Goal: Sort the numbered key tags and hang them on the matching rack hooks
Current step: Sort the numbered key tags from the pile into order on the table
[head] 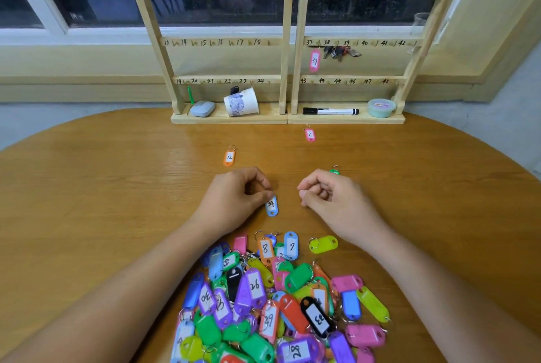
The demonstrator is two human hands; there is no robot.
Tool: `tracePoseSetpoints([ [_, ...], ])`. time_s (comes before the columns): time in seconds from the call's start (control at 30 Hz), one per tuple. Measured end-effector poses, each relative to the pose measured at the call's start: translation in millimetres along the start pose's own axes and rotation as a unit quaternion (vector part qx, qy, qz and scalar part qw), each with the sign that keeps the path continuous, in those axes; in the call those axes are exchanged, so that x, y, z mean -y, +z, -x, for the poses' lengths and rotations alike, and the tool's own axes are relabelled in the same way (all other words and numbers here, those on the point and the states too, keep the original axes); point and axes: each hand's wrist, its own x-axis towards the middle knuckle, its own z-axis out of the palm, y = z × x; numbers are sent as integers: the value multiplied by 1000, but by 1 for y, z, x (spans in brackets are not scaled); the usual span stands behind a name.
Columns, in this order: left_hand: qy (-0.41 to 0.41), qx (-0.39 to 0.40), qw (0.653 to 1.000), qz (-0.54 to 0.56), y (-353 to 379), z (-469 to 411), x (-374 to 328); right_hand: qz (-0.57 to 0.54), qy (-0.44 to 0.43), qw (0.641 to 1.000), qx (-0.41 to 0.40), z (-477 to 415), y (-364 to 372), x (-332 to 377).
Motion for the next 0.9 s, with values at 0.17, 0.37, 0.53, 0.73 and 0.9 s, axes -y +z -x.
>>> tracePoseSetpoints([
  [0.17,20,-14,1000,-17,1,0,2,18,-36,998,-49,-1,-19,1],
  [0.37,11,-34,999,-6,-9,4,12,30,-16,983,-183,-9,-68,-16],
  [0.53,12,-28,999,-19,-6,5,11,54,-1,982,-180,-8,-84,-25],
  [0.73,24,-39,998,-40,2,5,9,81,-7,997,-17,-1,-60,-19],
  [0.9,20,-42,998,-29,1,6,6,93,-31,994,46,1,-44,-16],
])
